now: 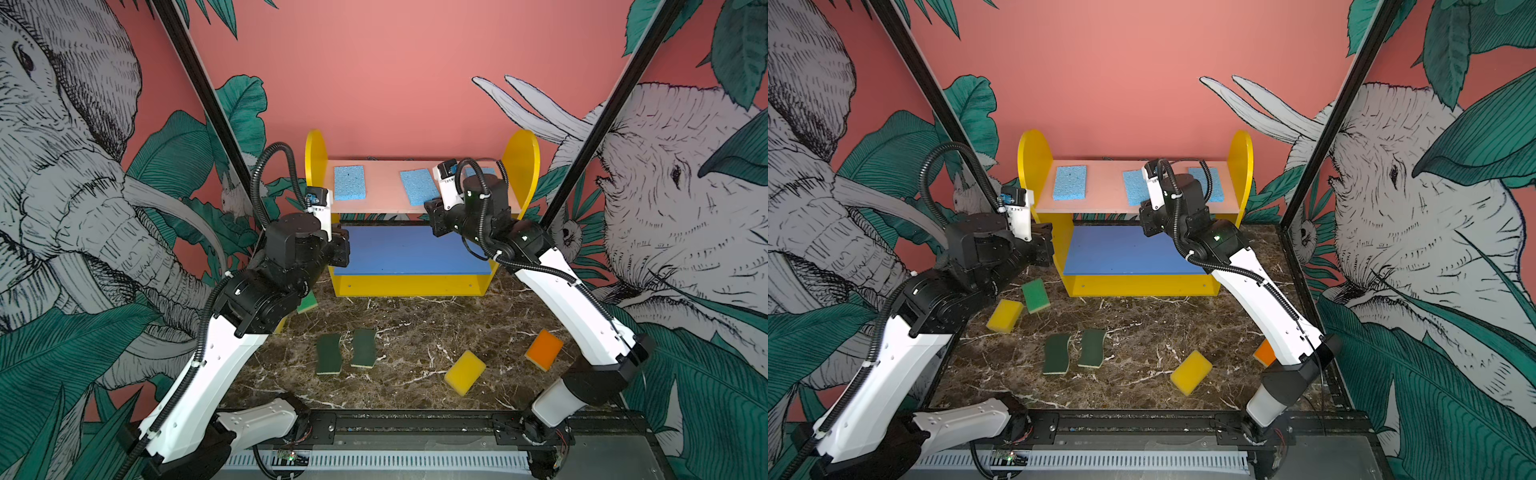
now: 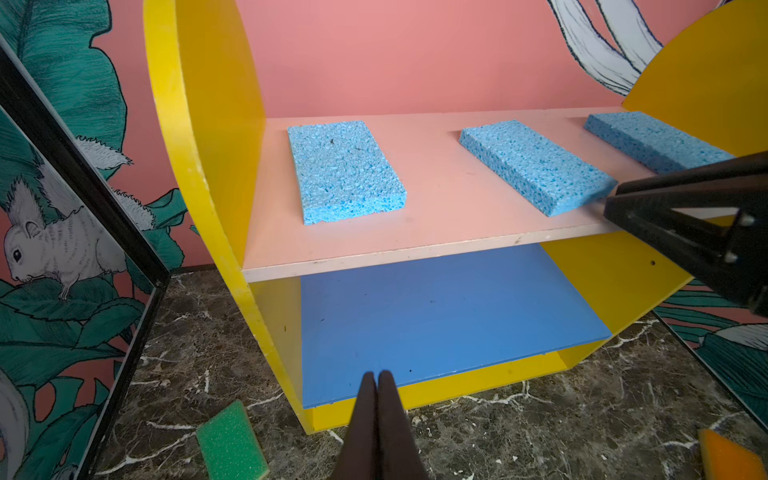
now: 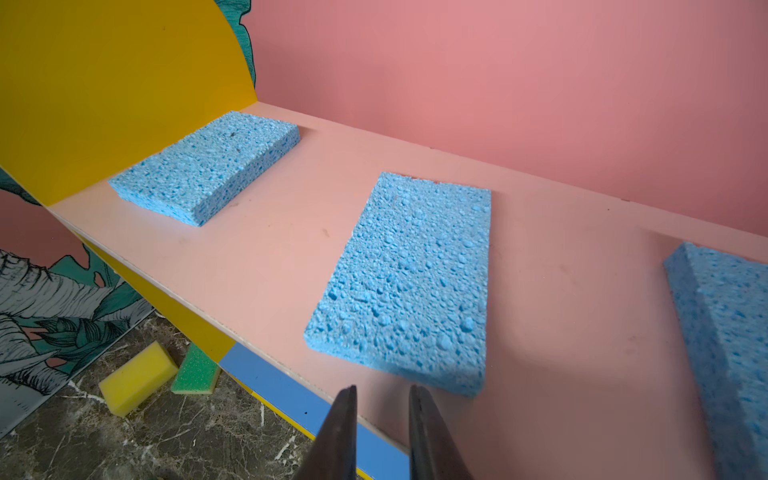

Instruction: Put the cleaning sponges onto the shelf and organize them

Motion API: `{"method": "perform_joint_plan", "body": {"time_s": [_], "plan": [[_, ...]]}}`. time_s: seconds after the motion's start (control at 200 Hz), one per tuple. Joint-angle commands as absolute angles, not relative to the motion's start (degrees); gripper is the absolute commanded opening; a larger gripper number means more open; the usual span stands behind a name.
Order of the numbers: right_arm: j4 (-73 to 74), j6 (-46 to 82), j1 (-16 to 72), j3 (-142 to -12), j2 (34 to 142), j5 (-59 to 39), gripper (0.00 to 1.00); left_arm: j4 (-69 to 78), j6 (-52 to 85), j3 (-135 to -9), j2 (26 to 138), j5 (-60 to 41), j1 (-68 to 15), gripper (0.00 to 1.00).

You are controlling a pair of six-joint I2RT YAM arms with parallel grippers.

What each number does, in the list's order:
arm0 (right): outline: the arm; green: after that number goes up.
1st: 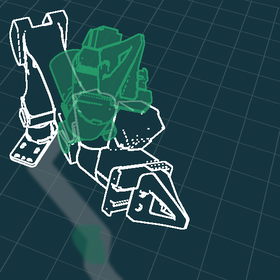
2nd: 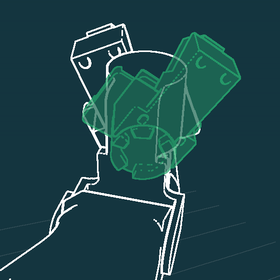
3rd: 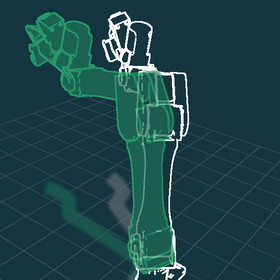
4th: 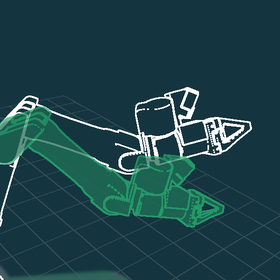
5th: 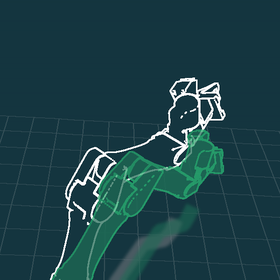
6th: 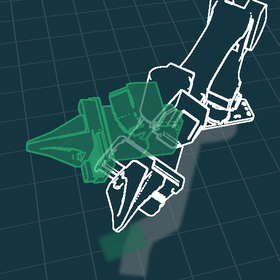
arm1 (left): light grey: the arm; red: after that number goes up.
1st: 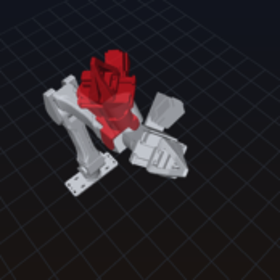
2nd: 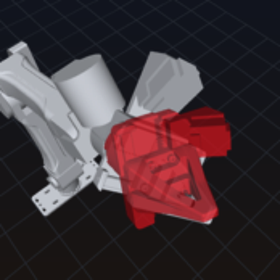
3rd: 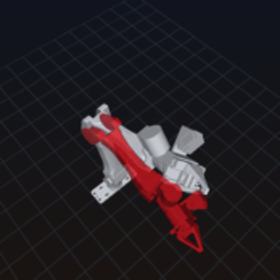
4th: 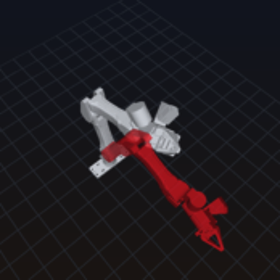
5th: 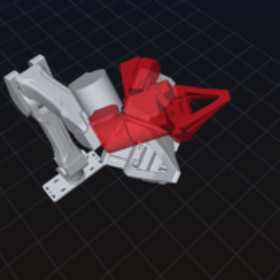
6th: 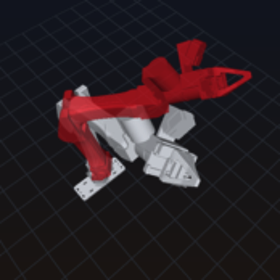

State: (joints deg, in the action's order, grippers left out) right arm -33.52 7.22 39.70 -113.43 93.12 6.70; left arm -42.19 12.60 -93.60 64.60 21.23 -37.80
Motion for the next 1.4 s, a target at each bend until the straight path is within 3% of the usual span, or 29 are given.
{"method": "perform_joint_plan", "body": {"time_s": [0.0,1.395], "plan": [[-31.84,6.94,39.95,-115.72,94.15,7.47,0.25,-43.07,12.83,-94.45,64.25,20.57,-37.39,0.00],[-31.63,9.15,40.55,-122.73,101.24,3.00,0.26,-41.22,13.44,-92.37,65.26,19.29,-36.38,0.00]]}}
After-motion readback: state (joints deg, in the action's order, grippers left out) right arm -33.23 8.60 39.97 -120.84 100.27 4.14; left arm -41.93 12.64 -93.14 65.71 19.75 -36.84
